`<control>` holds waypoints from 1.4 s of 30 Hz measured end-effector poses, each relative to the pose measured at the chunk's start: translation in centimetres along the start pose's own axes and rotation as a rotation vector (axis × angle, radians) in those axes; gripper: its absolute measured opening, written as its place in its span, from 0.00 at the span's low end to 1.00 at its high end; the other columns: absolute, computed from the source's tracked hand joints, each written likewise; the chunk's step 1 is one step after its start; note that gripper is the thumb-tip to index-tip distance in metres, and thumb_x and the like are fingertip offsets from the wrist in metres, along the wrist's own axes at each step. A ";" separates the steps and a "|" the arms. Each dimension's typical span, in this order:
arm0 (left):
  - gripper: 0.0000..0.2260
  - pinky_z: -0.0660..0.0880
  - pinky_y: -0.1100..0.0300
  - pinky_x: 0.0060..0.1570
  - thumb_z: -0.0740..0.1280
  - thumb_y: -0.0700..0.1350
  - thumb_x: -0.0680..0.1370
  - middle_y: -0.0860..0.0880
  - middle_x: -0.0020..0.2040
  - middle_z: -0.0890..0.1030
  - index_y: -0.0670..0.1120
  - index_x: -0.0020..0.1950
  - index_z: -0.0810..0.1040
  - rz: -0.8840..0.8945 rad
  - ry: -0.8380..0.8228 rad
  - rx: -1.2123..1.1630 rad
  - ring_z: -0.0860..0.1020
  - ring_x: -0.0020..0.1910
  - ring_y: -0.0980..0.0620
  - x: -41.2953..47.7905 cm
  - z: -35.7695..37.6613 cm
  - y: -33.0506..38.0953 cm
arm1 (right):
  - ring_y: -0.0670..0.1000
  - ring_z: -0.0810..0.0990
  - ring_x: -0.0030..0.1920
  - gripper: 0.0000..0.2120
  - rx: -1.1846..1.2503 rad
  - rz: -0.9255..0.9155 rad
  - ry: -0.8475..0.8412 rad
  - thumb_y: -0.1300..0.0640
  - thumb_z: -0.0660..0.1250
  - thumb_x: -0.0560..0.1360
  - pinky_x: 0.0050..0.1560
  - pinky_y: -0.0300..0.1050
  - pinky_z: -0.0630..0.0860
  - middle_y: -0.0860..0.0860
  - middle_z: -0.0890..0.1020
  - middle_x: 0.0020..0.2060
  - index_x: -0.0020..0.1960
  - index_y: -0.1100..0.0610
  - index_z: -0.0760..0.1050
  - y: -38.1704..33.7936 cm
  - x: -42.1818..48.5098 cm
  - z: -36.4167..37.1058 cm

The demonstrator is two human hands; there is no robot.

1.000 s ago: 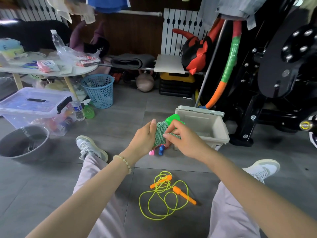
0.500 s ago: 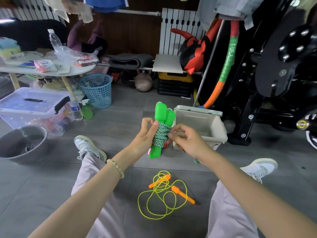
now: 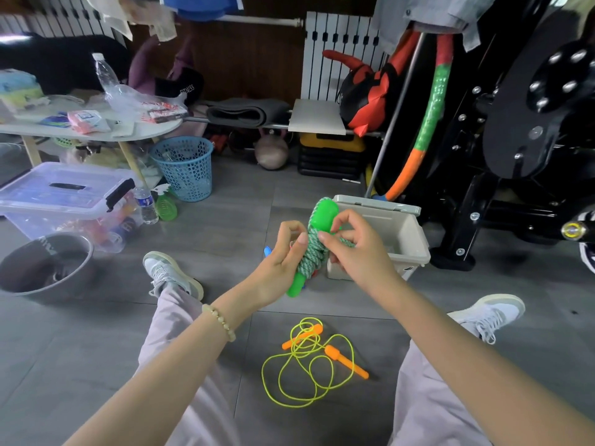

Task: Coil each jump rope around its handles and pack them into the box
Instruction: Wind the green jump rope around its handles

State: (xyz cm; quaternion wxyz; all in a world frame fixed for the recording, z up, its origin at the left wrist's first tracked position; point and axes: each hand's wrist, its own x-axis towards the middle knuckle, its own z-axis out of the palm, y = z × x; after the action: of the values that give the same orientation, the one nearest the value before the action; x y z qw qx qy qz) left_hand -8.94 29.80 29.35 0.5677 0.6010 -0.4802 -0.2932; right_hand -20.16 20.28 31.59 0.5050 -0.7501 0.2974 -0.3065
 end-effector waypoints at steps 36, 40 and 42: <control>0.05 0.78 0.55 0.32 0.66 0.40 0.77 0.61 0.41 0.78 0.50 0.46 0.76 -0.023 0.084 -0.112 0.76 0.35 0.48 -0.7 -1.6 0.6 | 0.44 0.71 0.25 0.09 -0.007 -0.243 -0.014 0.53 0.64 0.77 0.28 0.37 0.69 0.42 0.74 0.34 0.43 0.48 0.81 -0.3 -0.2 -0.5; 0.04 0.78 0.39 0.36 0.66 0.41 0.78 0.54 0.41 0.78 0.49 0.46 0.76 -0.038 0.054 -0.105 0.75 0.34 0.46 -0.8 -1.7 0.8 | 0.43 0.67 0.26 0.08 0.057 -0.225 -0.018 0.58 0.63 0.78 0.29 0.36 0.65 0.42 0.72 0.27 0.51 0.46 0.77 -0.4 0.1 -0.7; 0.03 0.78 0.38 0.37 0.67 0.41 0.77 0.45 0.41 0.78 0.49 0.45 0.75 -0.075 0.040 -0.086 0.76 0.34 0.45 -0.8 -1.6 0.9 | 0.45 0.68 0.28 0.09 0.068 -0.252 -0.004 0.61 0.66 0.76 0.30 0.36 0.66 0.44 0.74 0.30 0.53 0.49 0.72 -0.4 0.0 -0.8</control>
State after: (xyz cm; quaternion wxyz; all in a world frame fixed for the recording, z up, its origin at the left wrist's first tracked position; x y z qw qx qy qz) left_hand -8.02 31.24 30.37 0.5913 0.5992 -0.4328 -0.3225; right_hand -20.69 19.92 32.21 0.4883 -0.7646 0.1890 -0.3758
